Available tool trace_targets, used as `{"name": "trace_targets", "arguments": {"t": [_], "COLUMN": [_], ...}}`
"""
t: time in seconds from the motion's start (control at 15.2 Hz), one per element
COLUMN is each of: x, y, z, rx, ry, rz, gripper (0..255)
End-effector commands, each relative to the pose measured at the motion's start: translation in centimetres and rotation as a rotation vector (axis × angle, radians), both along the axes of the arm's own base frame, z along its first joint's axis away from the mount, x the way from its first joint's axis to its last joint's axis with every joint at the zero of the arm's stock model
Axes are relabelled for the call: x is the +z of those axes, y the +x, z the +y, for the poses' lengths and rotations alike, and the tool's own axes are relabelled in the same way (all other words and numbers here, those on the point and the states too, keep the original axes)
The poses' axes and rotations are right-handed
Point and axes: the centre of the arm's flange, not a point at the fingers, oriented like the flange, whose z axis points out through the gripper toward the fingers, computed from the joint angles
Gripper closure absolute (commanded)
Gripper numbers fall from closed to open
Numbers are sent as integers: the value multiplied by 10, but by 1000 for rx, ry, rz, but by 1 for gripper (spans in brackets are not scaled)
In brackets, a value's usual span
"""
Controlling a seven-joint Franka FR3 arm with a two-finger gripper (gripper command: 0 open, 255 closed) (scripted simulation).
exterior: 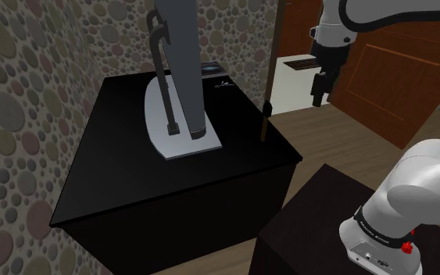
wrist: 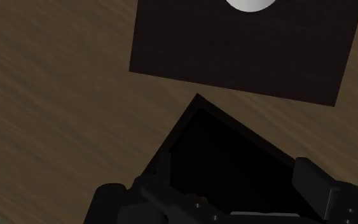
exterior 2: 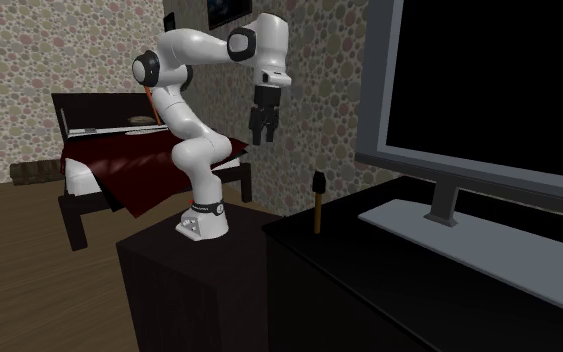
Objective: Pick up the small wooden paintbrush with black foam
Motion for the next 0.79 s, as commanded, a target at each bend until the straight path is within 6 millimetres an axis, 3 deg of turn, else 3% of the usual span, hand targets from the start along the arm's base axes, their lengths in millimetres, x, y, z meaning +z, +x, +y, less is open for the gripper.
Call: {"name": "trace_targets", "arguments": {"t": [0.0,0.33,0.73], "x": [0,-22,-47], "y": [0,59,130], "z": [0,-6,1], "rx": [0,176,387], "ry": [0,25,55], "rz": [0,-7,-16], "gripper": [0,0,0]}}
